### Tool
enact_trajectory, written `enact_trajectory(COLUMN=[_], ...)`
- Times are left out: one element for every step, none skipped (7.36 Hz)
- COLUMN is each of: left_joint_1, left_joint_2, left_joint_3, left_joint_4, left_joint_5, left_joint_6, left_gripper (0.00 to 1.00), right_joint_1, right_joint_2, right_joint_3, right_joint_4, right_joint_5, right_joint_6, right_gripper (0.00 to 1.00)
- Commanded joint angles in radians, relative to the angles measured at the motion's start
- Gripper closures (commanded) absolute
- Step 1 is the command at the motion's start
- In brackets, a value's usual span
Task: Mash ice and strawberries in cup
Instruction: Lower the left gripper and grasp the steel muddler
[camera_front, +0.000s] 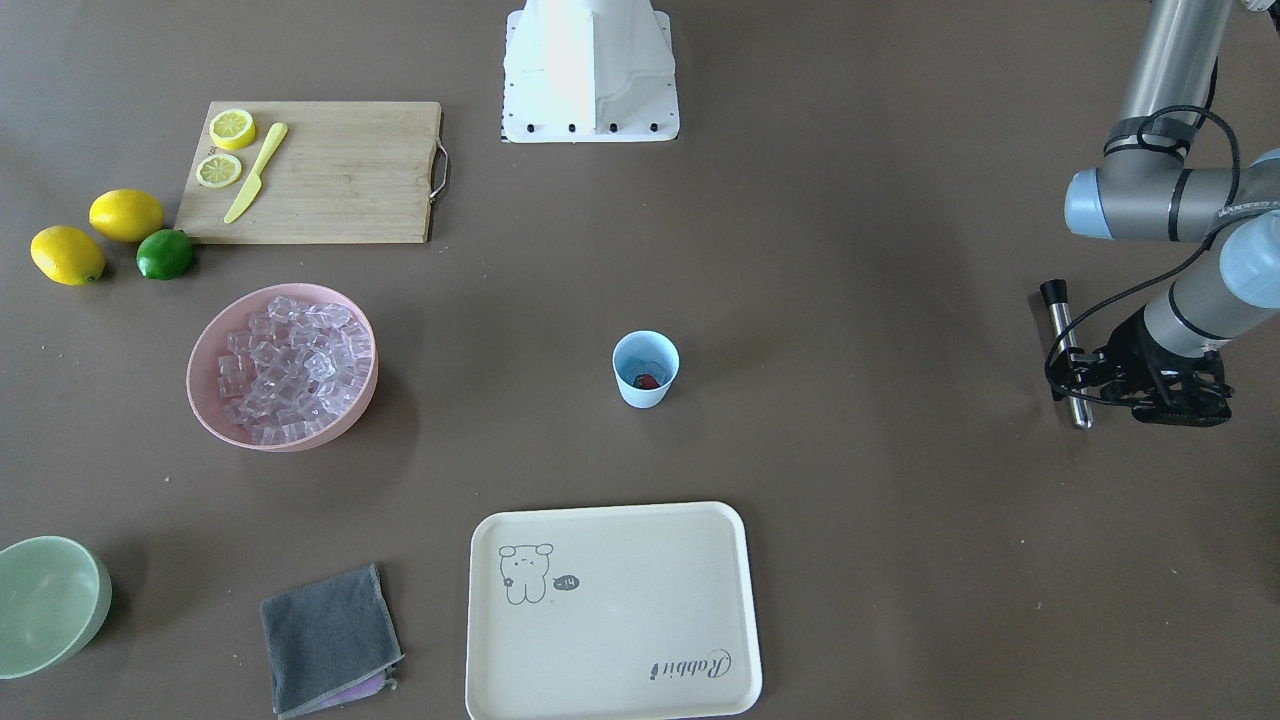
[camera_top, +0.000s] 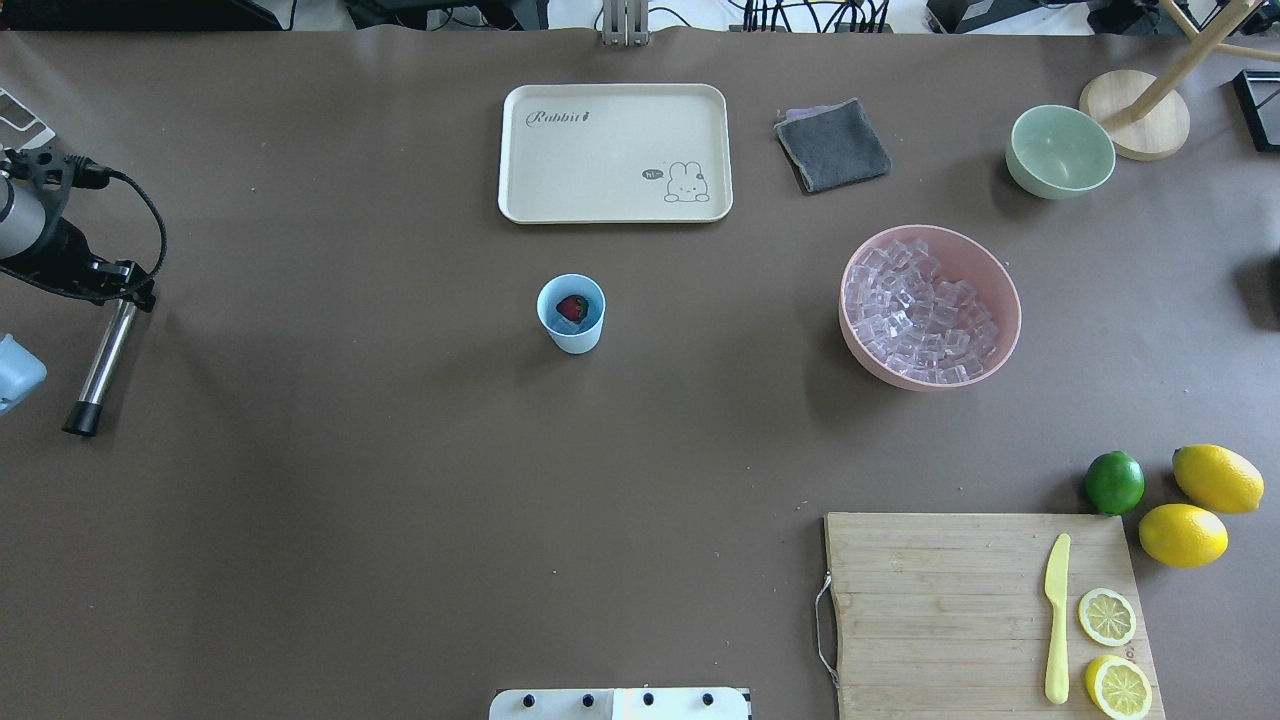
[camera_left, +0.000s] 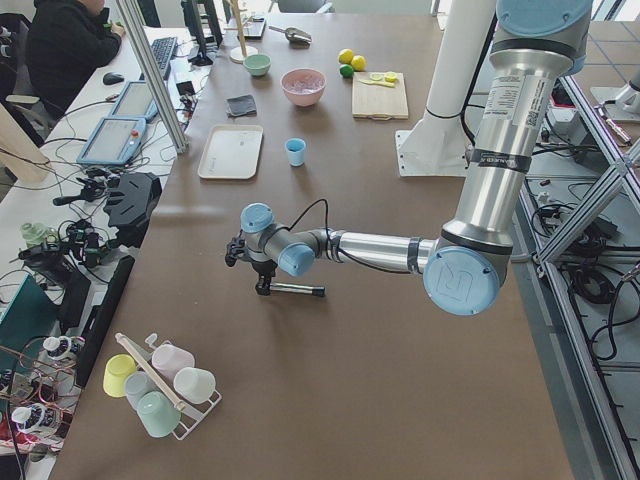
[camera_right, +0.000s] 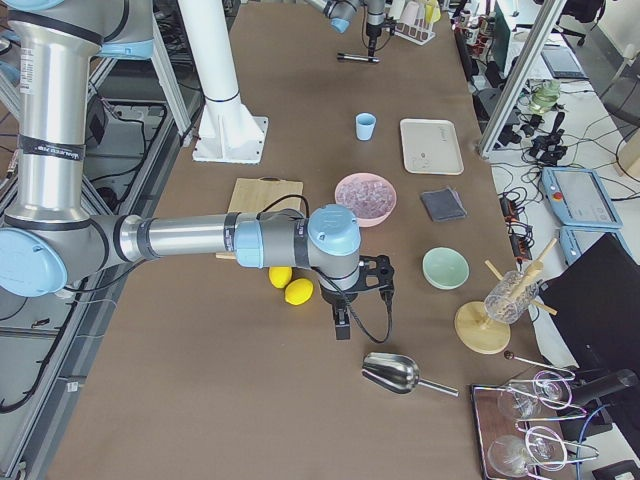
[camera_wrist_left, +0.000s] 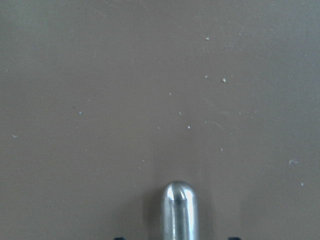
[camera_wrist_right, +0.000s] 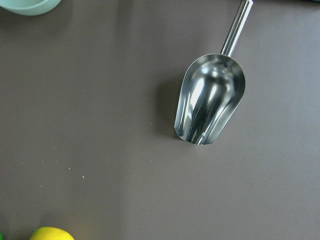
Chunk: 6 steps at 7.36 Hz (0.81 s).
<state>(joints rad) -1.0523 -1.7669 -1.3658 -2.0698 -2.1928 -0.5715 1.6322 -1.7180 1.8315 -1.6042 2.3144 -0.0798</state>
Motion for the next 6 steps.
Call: enact_trajectory(left_joint_1=[0.002, 0.002, 0.003, 0.008, 0.009, 0.012], left_joint_2=[0.001, 0.006, 0.006, 0.006, 0.006, 0.006], left_joint_3=[0.01, 0.01, 0.008, 0.007, 0.007, 0.008], left_joint_4=[-0.025, -0.027, -0.026, -0.027, -0.027, -0.027], left_joint_5=[0.002, 0.004, 0.004, 0.004, 0.004, 0.004], left_joint_6=[0.004, 0.004, -0.005, -0.007, -0.008, -0.005], left_gripper=[0.52, 0.53, 0.54, 0.55, 0.54, 0.54], right_joint_1=[0.0, 0.0, 0.0, 0.0, 0.0, 0.0], right_joint_2=[-0.002, -0.002, 0.0, 0.001, 0.0, -0.002], right_joint_3=[0.0, 0.002, 0.002, 0.0, 0.0, 0.0], right_joint_4=[0.001, 0.0, 0.001, 0.001, 0.0, 0.001], right_joint_5=[0.0, -0.001, -0.001, -0.001, -0.001, -0.001], right_joint_6=[-0.002, -0.002, -0.002, -0.002, 0.0, -0.002], right_gripper=[0.0, 0.0, 0.0, 0.0, 0.0, 0.0])
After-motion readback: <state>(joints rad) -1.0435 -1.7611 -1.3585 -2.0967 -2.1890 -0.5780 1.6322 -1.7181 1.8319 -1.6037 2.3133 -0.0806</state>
